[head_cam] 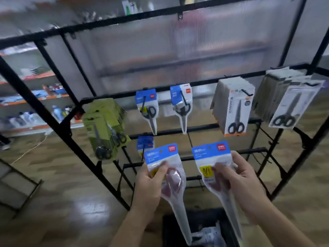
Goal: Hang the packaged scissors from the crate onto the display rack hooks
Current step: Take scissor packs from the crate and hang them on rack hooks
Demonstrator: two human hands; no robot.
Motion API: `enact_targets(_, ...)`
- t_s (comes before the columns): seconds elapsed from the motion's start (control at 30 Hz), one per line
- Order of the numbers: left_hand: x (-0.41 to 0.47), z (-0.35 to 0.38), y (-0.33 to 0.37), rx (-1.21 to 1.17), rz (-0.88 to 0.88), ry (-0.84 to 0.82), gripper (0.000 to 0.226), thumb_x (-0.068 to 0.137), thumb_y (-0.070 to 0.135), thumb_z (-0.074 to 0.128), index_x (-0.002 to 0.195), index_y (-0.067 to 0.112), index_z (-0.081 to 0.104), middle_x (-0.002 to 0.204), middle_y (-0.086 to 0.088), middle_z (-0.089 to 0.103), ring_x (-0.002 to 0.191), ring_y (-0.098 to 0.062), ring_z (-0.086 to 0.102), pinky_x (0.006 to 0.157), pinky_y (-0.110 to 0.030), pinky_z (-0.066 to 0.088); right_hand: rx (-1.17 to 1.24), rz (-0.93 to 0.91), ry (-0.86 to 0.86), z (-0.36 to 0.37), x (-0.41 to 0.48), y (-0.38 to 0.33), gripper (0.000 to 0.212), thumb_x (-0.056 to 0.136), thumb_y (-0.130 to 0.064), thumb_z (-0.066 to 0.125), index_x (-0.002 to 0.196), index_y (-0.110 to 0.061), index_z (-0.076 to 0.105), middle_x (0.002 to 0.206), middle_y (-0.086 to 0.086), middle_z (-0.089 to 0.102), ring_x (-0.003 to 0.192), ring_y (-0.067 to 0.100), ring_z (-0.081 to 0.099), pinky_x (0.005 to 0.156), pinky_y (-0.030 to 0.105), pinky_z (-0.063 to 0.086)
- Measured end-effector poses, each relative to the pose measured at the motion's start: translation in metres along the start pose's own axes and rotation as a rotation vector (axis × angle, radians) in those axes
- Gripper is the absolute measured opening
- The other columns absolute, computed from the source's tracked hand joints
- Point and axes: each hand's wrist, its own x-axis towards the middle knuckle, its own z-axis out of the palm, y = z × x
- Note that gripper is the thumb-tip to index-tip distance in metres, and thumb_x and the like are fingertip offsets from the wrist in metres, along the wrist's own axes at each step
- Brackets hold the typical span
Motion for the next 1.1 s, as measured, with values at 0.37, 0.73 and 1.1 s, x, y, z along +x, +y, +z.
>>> enact_targets(0.37,-0.042,-0.085,0.015,-0.034,0.028,0.041,0.029,0.106,0.022,0.053,0.107,-0.002,0.069,0.097,-0.02,0.077,0.085,-0.029,0.076,0.065,-0.029,0.058,-0.046,0.0,-0.129,0.059,-0.053,0.015,0.02,0.1,-0.018,0.056,0.109,-0.001,0.063,0.094,0.016,0.076,0.08,0.027,0.075,0.065,0.03,0.06)
enact_targets(0.73,-0.035,-0.169,-0.006,0.013,0.03,0.029,0.011,0.102,0.012,0.061,0.102,0.018,0.07,0.086,-0.009,0.075,0.08,-0.028,0.073,0.071,-0.039,0.057,-0.065,-0.018,-0.021,0.135,-0.085,0.054,0.011,0.102,-0.011,0.055,0.105,-0.005,0.064,0.087,0.016,0.075,0.072,0.024,0.074,0.06,0.026,0.058)
enact_targets(1.1,0.02,-0.137,-0.031,0.068,-0.083,0.018,0.011,0.101,0.014,0.063,0.108,0.011,0.072,0.09,-0.009,0.079,0.085,-0.026,0.077,0.073,-0.037,0.061,-0.154,-0.003,0.026,0.093,-0.022,0.067,0.01,0.096,-0.011,0.066,0.099,-0.002,0.068,0.091,0.022,0.075,0.083,0.037,0.074,0.078,0.048,0.058)
